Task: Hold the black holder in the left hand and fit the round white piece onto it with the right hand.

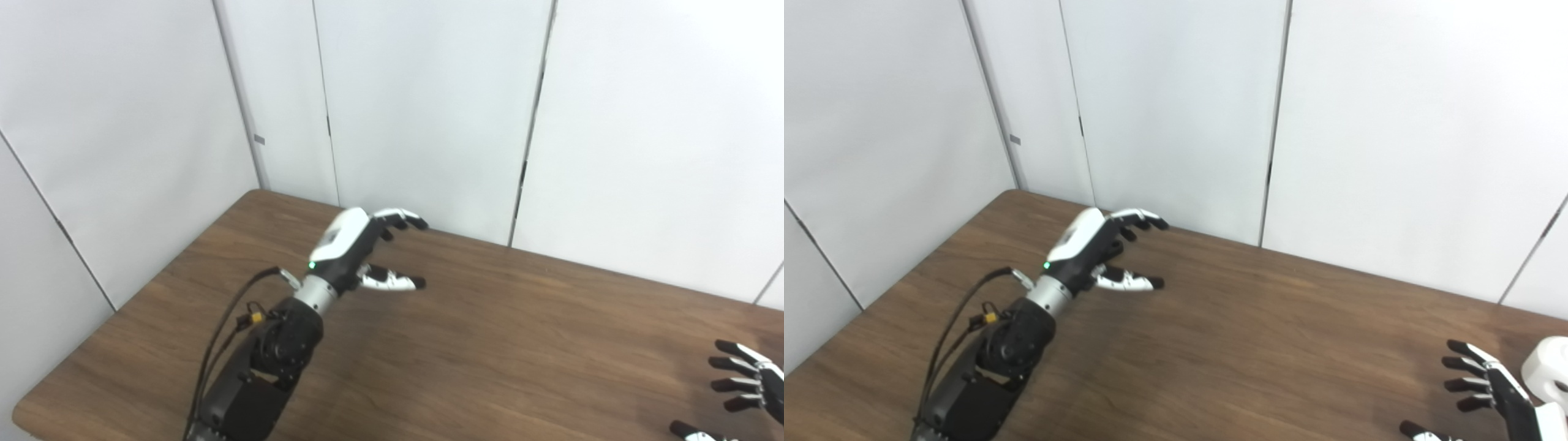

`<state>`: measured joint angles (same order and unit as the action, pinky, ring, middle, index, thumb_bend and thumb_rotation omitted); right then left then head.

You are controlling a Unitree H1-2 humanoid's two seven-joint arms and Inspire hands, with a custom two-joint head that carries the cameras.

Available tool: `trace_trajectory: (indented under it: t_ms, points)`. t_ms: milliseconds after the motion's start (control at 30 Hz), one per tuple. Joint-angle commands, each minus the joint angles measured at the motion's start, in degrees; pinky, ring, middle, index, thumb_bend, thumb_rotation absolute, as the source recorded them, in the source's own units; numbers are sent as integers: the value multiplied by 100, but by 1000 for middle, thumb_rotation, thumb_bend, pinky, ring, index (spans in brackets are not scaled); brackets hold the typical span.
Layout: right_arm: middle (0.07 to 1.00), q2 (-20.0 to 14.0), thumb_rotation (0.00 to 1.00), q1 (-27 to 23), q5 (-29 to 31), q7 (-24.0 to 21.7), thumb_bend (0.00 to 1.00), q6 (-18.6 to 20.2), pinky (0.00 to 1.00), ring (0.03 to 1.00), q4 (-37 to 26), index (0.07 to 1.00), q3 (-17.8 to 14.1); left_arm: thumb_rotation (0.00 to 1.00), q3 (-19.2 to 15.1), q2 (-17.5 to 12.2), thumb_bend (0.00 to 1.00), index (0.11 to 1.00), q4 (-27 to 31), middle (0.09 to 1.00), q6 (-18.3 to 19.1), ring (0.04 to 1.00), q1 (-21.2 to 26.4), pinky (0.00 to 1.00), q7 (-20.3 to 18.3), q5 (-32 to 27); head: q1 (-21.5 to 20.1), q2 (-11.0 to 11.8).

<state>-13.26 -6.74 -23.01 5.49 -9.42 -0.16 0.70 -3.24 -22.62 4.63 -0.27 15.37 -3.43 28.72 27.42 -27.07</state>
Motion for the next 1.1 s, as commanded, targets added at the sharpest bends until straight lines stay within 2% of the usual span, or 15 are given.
trace_trajectory:
  t_ms: [0, 100, 200, 433, 633, 733, 767, 867, 1067]
  points:
    - [714, -78, 4, -144, 31, 37, 689, -114, 487, 613, -231, 778, -55, 84, -168, -194, 814, 701, 216, 820, 76, 815, 321, 719, 202, 71, -2, -4]
    - [714, -93, 6, -134, 23, 17, 684, -105, 488, 612, -261, 777, -70, 70, -331, -228, 809, 701, 298, 841, 328, 833, 368, 713, 237, 116, 15, -28]
    - [714, -105, 20, -128, 33, 14, 680, -132, 493, 614, -255, 779, -80, 96, -409, -328, 799, 708, 320, 860, 561, 859, 409, 718, 230, 261, 16, -34]
    - [712, -89, 6, -109, 77, -41, 692, -82, 495, 609, -314, 776, -121, 114, -498, -569, 825, 699, -61, 886, 590, 898, 522, 750, 593, 511, 29, -63]
    - [712, -101, 1, -99, 49, -42, 694, -103, 496, 607, -333, 778, -140, 186, -553, -670, 886, 708, -415, 938, 766, 975, 616, 805, 791, 563, 28, -77]
    - [712, -103, 0, -86, 62, -61, 694, -71, 495, 606, -367, 778, -155, 216, -505, -749, 953, 725, -608, 978, 931, 997, 678, 870, 790, 657, 28, -94]
    - [710, -103, 0, -79, 73, -69, 693, -61, 495, 605, -382, 778, -163, 247, -482, -778, 980, 737, -657, 991, 988, 999, 695, 929, 774, 691, 24, -101]
    - [711, -104, 0, -69, 80, -85, 694, -58, 495, 608, -400, 779, -180, 284, -412, -832, 1000, 752, -763, 1000, 1158, 1000, 733, 991, 760, 794, 27, -117]
    - [709, -126, 26, -57, 23, -90, 685, -63, 491, 602, -426, 777, -190, 417, -118, -1044, 1000, 775, -1044, 1000, 1596, 1000, 841, 971, 617, 1136, 21, -128]
